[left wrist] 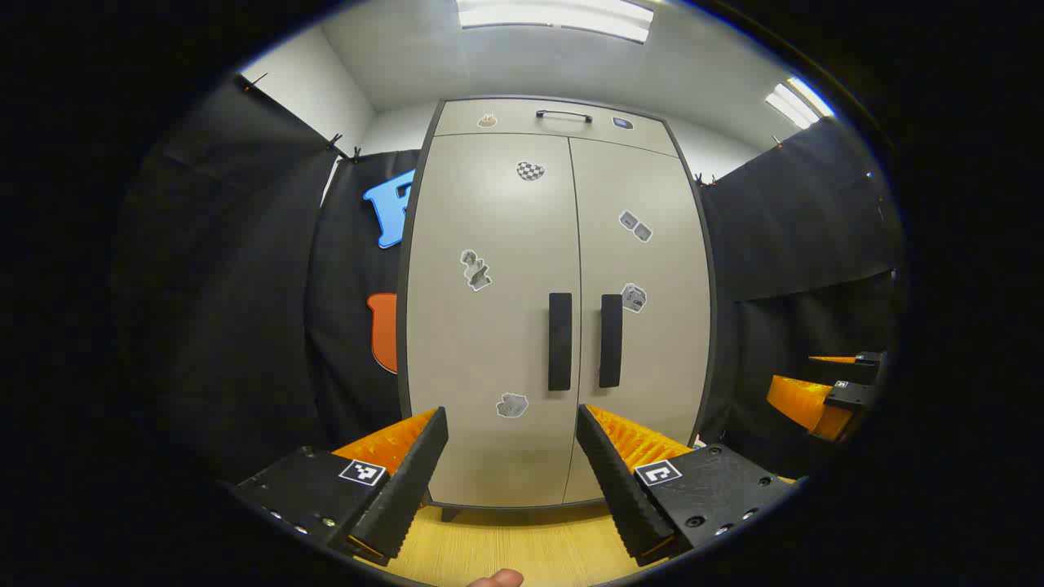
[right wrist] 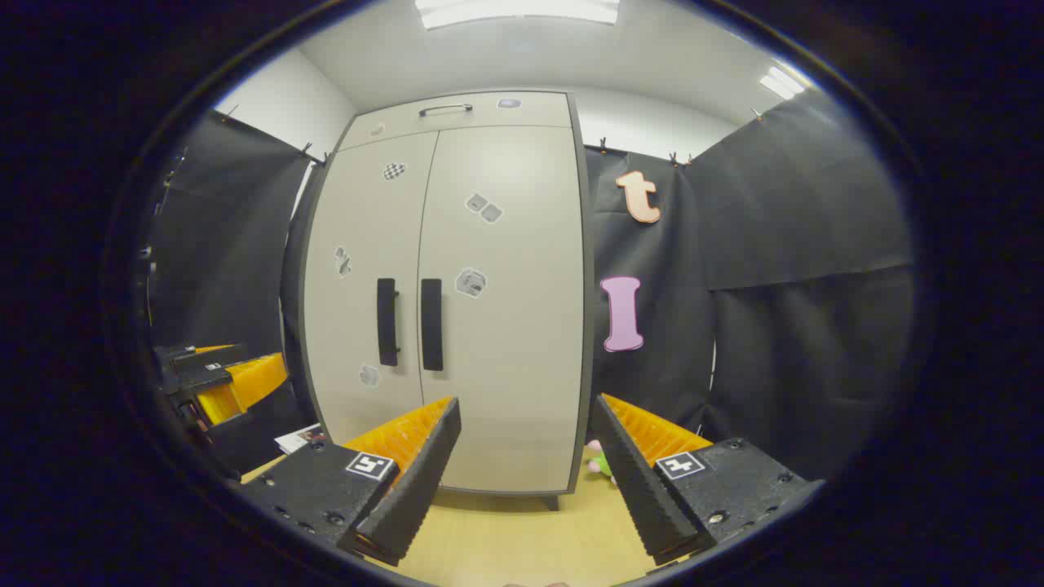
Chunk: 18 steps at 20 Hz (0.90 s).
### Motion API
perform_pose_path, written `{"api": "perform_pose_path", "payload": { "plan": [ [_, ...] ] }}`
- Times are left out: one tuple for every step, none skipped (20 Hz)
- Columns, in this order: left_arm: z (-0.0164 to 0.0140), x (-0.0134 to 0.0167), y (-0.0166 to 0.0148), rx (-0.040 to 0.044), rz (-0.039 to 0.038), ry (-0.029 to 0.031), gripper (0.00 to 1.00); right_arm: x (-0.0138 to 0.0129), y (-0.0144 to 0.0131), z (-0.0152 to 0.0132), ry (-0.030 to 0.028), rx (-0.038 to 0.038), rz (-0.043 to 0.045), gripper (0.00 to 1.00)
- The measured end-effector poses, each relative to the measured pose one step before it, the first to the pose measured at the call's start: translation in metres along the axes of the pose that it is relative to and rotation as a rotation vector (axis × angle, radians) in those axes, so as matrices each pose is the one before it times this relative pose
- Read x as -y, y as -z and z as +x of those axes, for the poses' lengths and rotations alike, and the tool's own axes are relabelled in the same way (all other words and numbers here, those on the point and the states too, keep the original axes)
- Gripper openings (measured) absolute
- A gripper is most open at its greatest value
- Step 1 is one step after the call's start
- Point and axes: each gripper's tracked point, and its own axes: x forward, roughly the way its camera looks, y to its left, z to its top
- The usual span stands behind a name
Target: Open the right door of the double-door shoe cabinet with the right hand, and open the left door with the left hand.
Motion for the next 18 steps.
{"api": "perform_pose_path", "payload": {
  "plan": [
    [0.00074, -0.00106, -0.00015, 0.00297, 0.00298, -0.00652, 0.95, 0.00017, 0.0031, 0.00042, -0.00163, 0.00088, -0.00263, 1.0],
    [-0.00009, -0.0021, -0.00261, 0.00669, 0.0036, -0.01196, 0.95, -0.00006, 0.00211, 0.00077, -0.00073, -0.00107, -0.0028, 1.0],
    [0.00029, -0.0007, -0.00144, 0.00439, -0.0007, -0.00748, 0.95, 0.00031, 0.00276, 0.00026, -0.00056, -0.00055, -0.00045, 1.0],
    [0.00005, 0.00143, -0.00016, 0.00019, -0.00342, 0.00102, 0.95, 0.00044, 0.00331, 0.00156, -0.00156, -0.00604, 0.00239, 0.99],
    [0.00021, 0.00018, -0.00092, 0.00284, -0.00296, 0.00156, 0.95, 0.0, 0.00245, -0.00031, -0.00438, -0.00502, 0.00588, 1.0],
    [-0.00054, -0.00082, -0.00049, 0.00094, -0.00106, -0.00372, 0.95, 0.0003, 0.00139, 0.0007, -0.00274, -0.00459, 0.00792, 1.0],
    [-0.00031, 0.0, -0.00012, 0.00044, -0.0011, -0.00226, 0.95, 0.00035, 0.00069, 0.00086, -0.00089, -0.003, 0.00798, 1.0],
    [0.00001, 0.00053, 0.00022, -0.00036, -0.00139, 0.00103, 0.95, 0.00056, -0.00009, 0.00023, 0.00053, -0.00186, 0.00623, 1.0],
    [0.00033, -0.00025, 0.00151, -0.00381, 0.00024, 0.00098, 0.95, 0.0012, 0.00003, -0.00202, 0.00104, 0.00284, 0.00383, 1.0],
    [0.0004, -0.00107, 0.00155, -0.00355, 0.00116, -0.00162, 0.95, 0.00088, -0.00266, -0.00021, 0.00248, 0.00488, 0.00155, 1.0],
    [-0.00023, 0.00014, -0.00052, -0.00083, 0.0003, -0.00255, 0.95, 0.00037, -0.00148, -0.00009, 0.00226, 0.00623, -0.00035, 1.0],
    [0.00009, -0.00042, 0.0002, -0.00035, -0.00028, -0.00134, 0.95, -0.00018, -0.00197, -0.00027, 0.0006, 0.00436, -0.00268, 0.99],
    [-0.00015, 0.00021, 0.00009, -0.00086, 0.00053, -0.00036, 0.95, 0.00026, -0.00083, -0.00057, 0.00061, 0.00365, -0.00289, 1.0],
    [0.00035, -0.00018, -0.00012, 0.00068, 0.00144, 0.00063, 0.95, -0.00084, -0.00096, -0.00038, -0.00077, 0.00128, -0.00373, 1.0],
    [0.00049, -0.00018, -0.00005, 0.00228, 0.0007, -0.00025, 0.95, -0.00129, -0.00027, -0.00021, -0.00039, 0.00145, -0.00385, 1.0],
    [-0.00004, 0.00007, 0.00021, -0.00217, 0.00089, 0.00204, 0.95, -0.00063, -0.00227, -0.0004, 0.00215, 0.00539, -0.00198, 1.0],
    [0.00072, -0.00043, 0.00115, -0.00291, 0.00041, 0.0006, 0.95, -0.00066, -0.00115, -0.00028, 0.00144, 0.00448, -0.00285, 1.0],
    [-0.00004, -0.00058, 0.00009, 0.00059, -0.0007, -0.00092, 0.95, -0.00108, -0.00119, 0.0001, -0.00046, 0.00383, -0.0037, 1.0]
  ]
}}
